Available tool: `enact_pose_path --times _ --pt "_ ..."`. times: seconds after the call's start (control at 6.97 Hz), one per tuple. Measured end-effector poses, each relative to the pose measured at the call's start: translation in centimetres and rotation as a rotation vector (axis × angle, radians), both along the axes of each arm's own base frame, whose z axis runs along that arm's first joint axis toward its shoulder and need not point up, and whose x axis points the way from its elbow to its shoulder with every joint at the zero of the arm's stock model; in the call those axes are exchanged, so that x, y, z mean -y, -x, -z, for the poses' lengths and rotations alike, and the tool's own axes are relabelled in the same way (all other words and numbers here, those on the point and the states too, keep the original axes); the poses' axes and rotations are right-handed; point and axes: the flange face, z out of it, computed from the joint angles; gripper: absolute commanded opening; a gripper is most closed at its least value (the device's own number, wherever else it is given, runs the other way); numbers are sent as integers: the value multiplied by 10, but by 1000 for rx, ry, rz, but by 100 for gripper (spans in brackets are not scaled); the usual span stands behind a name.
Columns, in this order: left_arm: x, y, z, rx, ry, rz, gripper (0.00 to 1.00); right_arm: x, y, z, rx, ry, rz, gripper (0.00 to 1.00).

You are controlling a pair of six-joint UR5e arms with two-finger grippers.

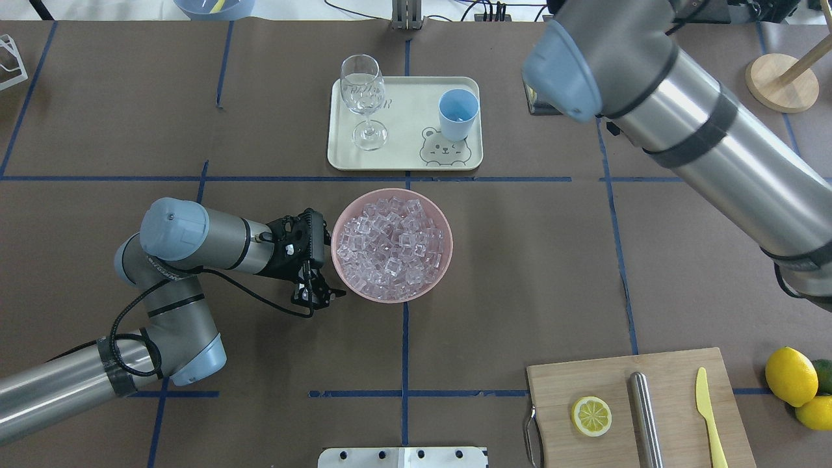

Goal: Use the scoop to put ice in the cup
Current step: 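Carry the empty scoop back and lower it onto the table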

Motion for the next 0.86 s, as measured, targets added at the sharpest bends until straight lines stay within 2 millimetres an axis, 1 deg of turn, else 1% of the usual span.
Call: enact_pose_path --times 0.29,0.43,0.57,0.72,0.86 --pt "0 0 0 0 0 1 100 -61 -40 -53 57 47 -90 0" --pt "0 0 0 0 0 1 100 -86 -52 -80 76 78 -130 0" --pt "0 0 0 0 0 1 100 -103 -56 -106 87 96 -166 0" --pt "0 0 0 0 1 1 100 -116 -52 -135 98 103 -204 0" --pt "0 0 0 0 1 1 100 -129 -45 -160 107 111 -245 0"
